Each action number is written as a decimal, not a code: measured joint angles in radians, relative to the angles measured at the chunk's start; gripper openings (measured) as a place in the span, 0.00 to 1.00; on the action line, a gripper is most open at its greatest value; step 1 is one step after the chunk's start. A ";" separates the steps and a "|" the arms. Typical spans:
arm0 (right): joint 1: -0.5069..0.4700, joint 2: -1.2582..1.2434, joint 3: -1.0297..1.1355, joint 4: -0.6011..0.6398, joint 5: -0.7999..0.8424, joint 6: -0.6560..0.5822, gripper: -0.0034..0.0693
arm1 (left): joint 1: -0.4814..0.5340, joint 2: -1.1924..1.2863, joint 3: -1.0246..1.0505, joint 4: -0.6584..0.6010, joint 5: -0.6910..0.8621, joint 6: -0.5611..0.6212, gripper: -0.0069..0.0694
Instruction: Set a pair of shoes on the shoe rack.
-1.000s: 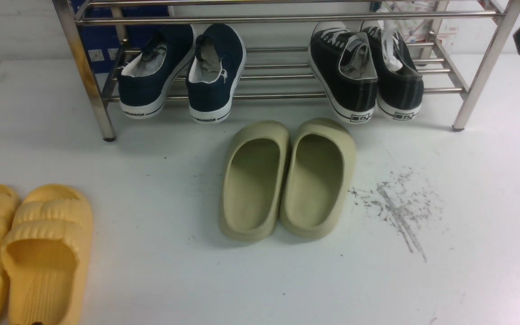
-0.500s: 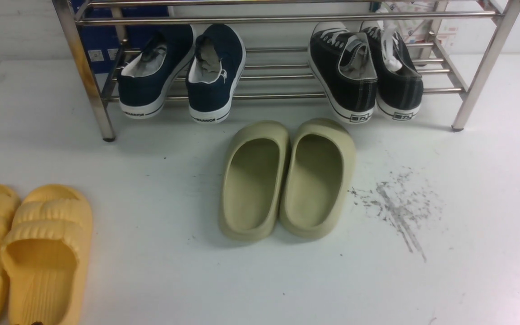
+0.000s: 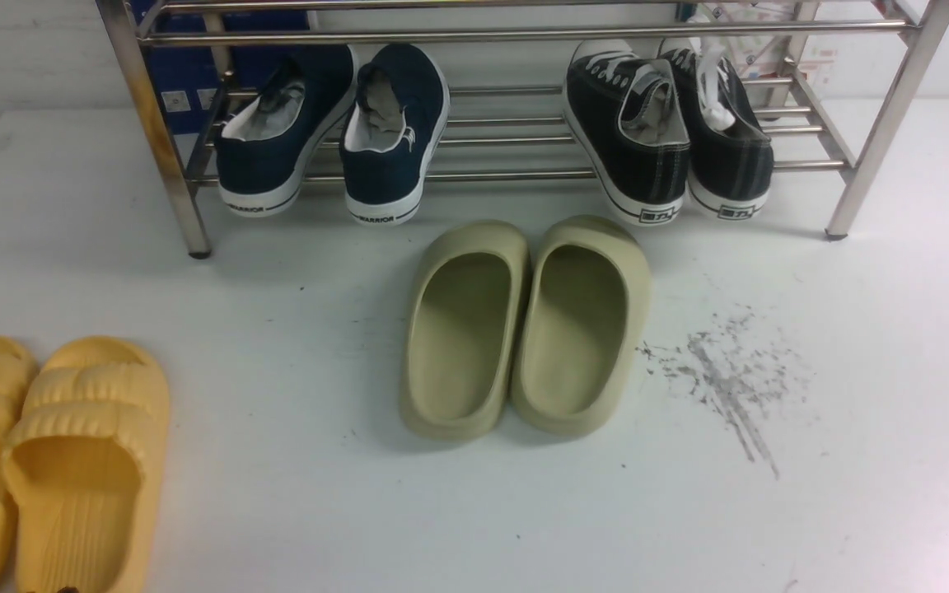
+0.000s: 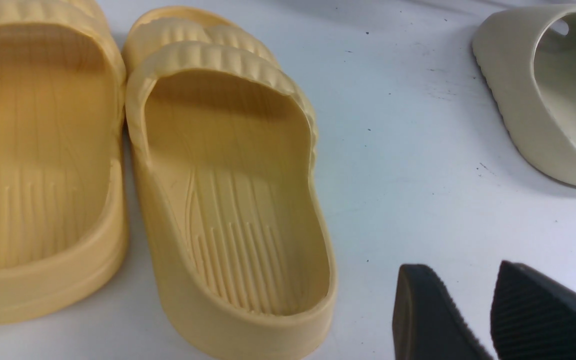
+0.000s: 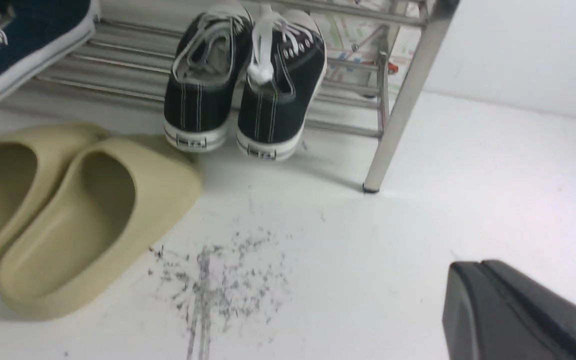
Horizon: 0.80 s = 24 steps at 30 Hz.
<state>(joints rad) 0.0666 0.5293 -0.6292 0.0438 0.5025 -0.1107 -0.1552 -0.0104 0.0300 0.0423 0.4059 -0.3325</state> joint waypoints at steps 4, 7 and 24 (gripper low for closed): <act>-0.033 -0.245 0.374 -0.004 -0.106 0.022 0.06 | 0.000 0.000 0.000 0.000 0.000 0.000 0.38; -0.045 -0.370 0.566 -0.005 -0.121 0.028 0.07 | 0.000 0.000 0.000 0.000 0.000 0.000 0.38; -0.046 -0.539 0.643 0.034 -0.114 0.095 0.08 | 0.000 -0.001 0.000 0.000 0.000 0.000 0.39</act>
<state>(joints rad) 0.0203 -0.0098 0.0139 0.0780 0.3886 -0.0153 -0.1552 -0.0112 0.0300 0.0423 0.4058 -0.3325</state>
